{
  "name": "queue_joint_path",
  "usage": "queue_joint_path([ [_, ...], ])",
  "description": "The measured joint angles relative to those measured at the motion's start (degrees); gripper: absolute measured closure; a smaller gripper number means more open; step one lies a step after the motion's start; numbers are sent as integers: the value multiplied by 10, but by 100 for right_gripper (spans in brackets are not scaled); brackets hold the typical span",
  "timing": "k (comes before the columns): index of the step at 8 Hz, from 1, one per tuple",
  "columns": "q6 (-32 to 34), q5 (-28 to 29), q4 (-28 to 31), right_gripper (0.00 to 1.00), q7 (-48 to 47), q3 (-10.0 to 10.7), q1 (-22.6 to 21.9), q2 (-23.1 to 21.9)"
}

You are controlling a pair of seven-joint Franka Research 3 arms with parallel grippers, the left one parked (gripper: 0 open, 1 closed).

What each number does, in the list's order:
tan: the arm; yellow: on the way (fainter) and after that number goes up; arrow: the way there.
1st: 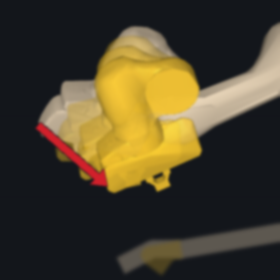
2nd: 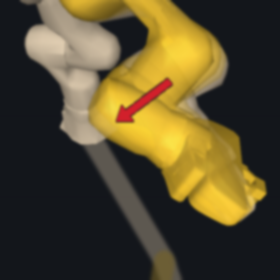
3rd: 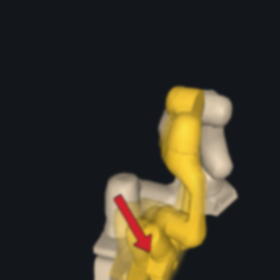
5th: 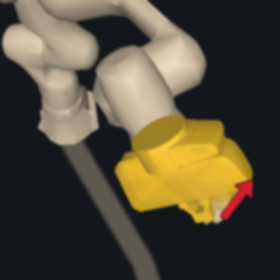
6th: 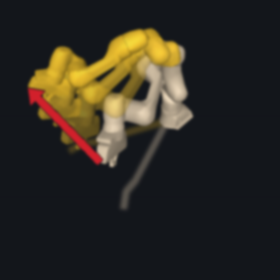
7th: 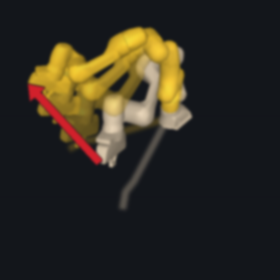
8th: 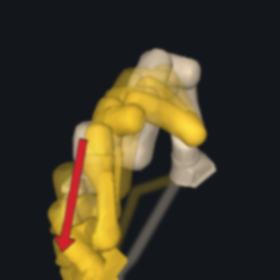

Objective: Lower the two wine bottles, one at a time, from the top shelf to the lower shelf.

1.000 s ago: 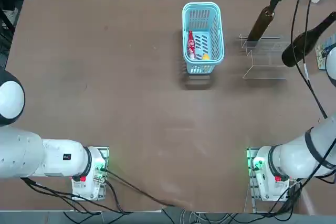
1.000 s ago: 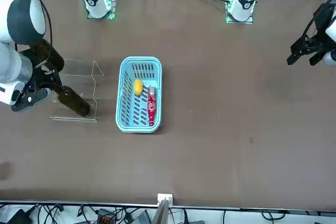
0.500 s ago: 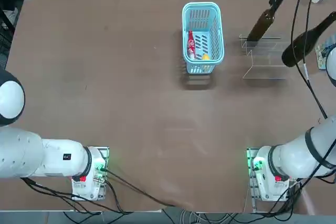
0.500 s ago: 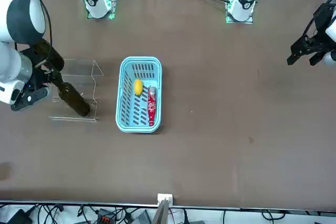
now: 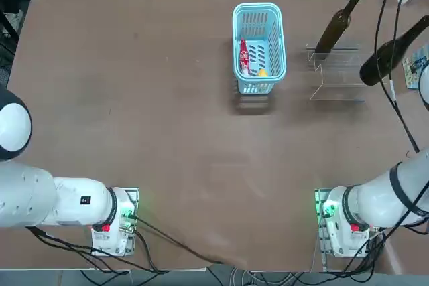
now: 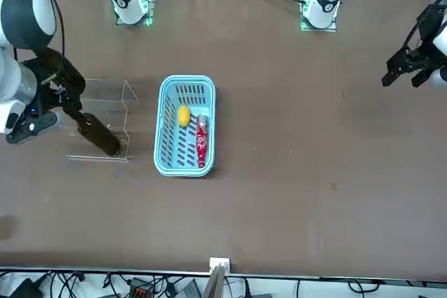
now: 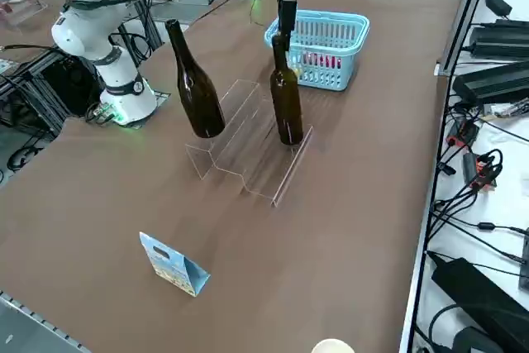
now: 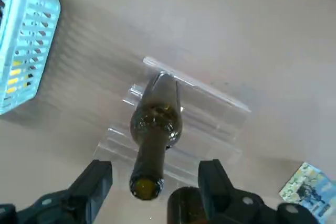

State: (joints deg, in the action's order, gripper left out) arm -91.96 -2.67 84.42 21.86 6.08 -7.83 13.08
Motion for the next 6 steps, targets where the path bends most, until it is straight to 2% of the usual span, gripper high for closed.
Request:
queue_joint_path([
  [2,33,-1,-14,0,4,1,2,-20],
  [4,79,-3,-15,0,5,8,15,-62],
  [6,103,-18,15,0,9,24,27,-117],
])
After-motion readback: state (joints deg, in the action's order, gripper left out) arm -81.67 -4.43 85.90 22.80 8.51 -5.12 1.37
